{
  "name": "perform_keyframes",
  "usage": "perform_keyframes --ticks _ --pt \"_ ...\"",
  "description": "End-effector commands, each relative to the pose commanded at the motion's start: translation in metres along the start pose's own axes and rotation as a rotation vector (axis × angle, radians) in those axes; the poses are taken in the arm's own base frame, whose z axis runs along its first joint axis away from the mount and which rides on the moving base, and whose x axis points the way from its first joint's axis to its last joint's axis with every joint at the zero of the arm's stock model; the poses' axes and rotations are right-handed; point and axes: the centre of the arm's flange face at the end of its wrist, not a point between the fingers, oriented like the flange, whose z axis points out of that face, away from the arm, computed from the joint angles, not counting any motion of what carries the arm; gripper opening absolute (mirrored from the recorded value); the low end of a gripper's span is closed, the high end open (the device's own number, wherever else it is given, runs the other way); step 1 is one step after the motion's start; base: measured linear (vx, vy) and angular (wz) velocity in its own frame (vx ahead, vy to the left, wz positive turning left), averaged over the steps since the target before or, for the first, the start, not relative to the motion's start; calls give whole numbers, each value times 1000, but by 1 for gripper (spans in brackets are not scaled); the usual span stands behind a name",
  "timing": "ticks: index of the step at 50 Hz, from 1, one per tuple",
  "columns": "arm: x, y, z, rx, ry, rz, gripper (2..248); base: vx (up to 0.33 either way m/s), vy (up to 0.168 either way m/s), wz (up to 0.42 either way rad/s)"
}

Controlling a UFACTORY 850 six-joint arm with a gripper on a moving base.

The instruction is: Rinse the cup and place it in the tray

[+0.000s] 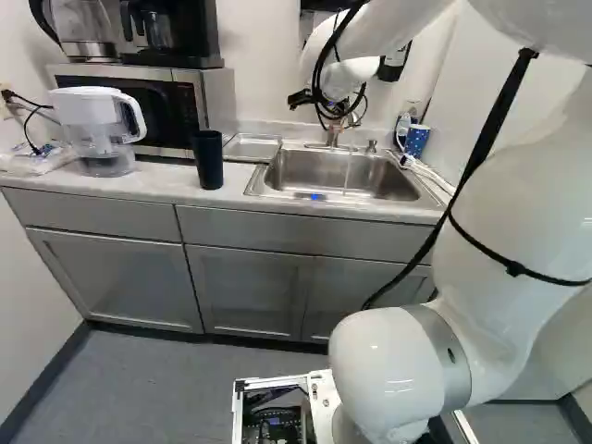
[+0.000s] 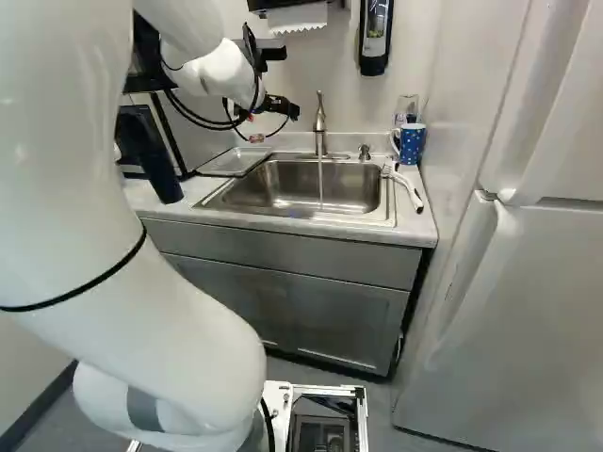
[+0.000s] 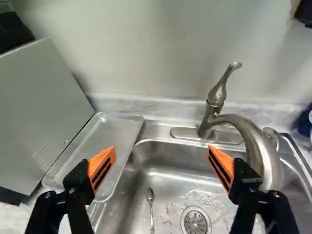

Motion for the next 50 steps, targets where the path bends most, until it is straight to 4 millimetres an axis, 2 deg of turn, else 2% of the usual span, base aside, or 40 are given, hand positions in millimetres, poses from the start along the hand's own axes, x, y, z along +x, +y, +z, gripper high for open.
perform_keyframes --ticks 21,50 --pt "-24 22 -30 -40 -100 22 247 0 0 0" --pt "-43 57 -66 -110 -86 62 247 0 0 0"
